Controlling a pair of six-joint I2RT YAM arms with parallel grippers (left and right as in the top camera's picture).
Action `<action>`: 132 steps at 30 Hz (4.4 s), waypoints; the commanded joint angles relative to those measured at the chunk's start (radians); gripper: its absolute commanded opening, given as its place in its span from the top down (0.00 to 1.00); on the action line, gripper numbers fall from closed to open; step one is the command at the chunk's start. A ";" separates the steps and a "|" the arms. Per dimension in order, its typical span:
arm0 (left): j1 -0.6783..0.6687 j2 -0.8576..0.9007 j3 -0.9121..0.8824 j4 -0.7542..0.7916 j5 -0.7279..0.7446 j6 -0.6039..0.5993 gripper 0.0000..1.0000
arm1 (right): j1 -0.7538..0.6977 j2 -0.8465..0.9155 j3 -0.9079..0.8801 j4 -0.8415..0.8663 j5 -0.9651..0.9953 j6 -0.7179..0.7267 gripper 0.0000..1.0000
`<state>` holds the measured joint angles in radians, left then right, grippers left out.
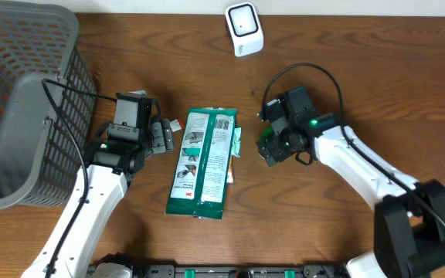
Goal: Scan the item barcode
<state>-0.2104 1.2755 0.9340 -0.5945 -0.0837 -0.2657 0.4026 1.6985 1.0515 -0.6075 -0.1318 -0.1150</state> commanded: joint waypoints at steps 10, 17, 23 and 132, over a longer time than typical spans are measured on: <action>0.005 0.005 0.019 0.000 -0.003 -0.006 0.12 | 0.000 0.034 0.014 0.013 -0.008 -0.006 0.28; 0.005 0.005 0.019 0.000 -0.003 -0.006 0.12 | 0.000 0.034 0.014 0.026 -0.005 -0.006 0.69; 0.005 0.004 0.019 0.000 -0.003 -0.005 0.12 | -0.005 -0.027 0.036 -0.026 0.012 0.040 0.78; 0.005 0.005 0.019 0.000 -0.003 -0.006 0.12 | -0.068 0.182 0.993 -1.051 0.061 0.176 0.98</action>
<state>-0.2104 1.2758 0.9340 -0.5949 -0.0837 -0.2661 0.3374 2.0319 2.0861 -1.6535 -0.1005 0.0334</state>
